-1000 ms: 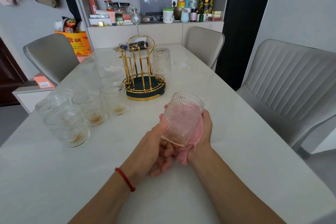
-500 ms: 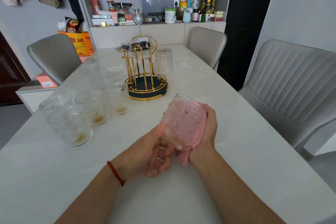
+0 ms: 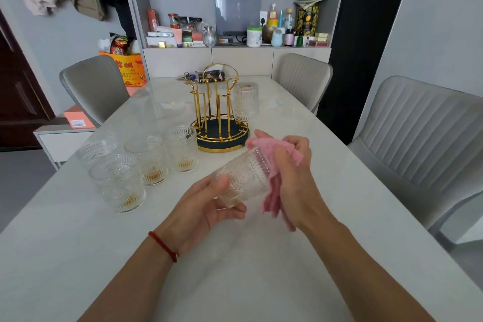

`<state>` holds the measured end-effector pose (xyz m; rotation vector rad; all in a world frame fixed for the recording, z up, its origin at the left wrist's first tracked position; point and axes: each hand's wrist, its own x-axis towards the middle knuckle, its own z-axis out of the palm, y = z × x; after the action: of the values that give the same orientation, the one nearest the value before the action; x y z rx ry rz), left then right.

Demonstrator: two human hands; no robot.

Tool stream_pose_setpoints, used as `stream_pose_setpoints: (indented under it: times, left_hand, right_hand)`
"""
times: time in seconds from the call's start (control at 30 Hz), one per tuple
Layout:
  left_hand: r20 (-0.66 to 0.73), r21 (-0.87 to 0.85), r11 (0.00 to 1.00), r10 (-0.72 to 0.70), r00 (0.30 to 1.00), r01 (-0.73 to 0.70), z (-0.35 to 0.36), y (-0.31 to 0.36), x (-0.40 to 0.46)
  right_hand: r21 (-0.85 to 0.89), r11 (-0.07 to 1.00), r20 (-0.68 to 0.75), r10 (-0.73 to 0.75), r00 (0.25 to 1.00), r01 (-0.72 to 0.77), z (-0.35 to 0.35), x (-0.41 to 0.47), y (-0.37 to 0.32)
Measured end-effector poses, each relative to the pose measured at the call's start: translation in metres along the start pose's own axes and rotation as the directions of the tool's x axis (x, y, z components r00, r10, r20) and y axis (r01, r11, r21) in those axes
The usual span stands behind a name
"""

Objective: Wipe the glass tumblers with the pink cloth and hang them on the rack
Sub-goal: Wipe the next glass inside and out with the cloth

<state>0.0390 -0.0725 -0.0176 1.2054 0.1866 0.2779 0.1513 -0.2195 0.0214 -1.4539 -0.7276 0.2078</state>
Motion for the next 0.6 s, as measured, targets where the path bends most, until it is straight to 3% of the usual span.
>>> stream_pose_setpoints:
  times: [0.07, 0.1, 0.2, 0.3, 0.37, 0.43, 0.5, 0.6]
  left_hand:
    - [0.016, -0.03, 0.999, -0.01, 1.0, 0.01, -0.001, -0.002, 0.001]
    - [0.019, -0.05, 0.999, -0.015, 1.0, 0.016, -0.001, -0.002, 0.001]
    - [0.009, -0.125, 0.992, -0.027, 1.0, 0.028, 0.001, 0.0, 0.0]
    - [-0.051, -0.197, 0.98, -0.039, 0.998, 0.028, -0.002, 0.007, 0.0]
    - [-0.098, -0.138, 0.99, -0.047, 0.994, 0.034, -0.002, 0.011, 0.0]
    - [-0.155, -0.033, 0.999, -0.048, 0.987, 0.044, -0.002, 0.013, -0.001]
    - [-0.185, 0.063, 0.996, -0.053, 0.981, 0.065, 0.002, 0.015, -0.004]
    - [-0.161, 0.108, 0.988, -0.093, 0.983, 0.111, 0.01, 0.017, -0.009]
  right_hand:
    - [-0.25, 0.966, 0.048, -0.059, 0.997, 0.069, -0.002, -0.004, -0.009]
    - [-0.279, 0.958, 0.067, -0.051, 0.996, 0.068, -0.001, -0.006, -0.012]
    - [-0.243, 0.969, 0.116, -0.024, 0.993, 0.052, -0.006, -0.021, -0.017]
    - [-0.167, 0.983, 0.333, -0.017, 0.943, 0.076, -0.011, -0.04, -0.022]
    - [-0.263, 0.952, 0.512, -0.002, 0.859, 0.159, -0.016, -0.046, -0.02]
    - [-0.499, 0.747, 0.632, -0.033, 0.774, 0.439, -0.02, -0.049, -0.016]
    - [-0.567, 0.535, 0.712, -0.065, 0.699, 0.626, -0.02, -0.046, -0.013]
    - [-0.6, 0.432, 0.742, -0.015, 0.671, 0.673, -0.019, -0.042, -0.011]
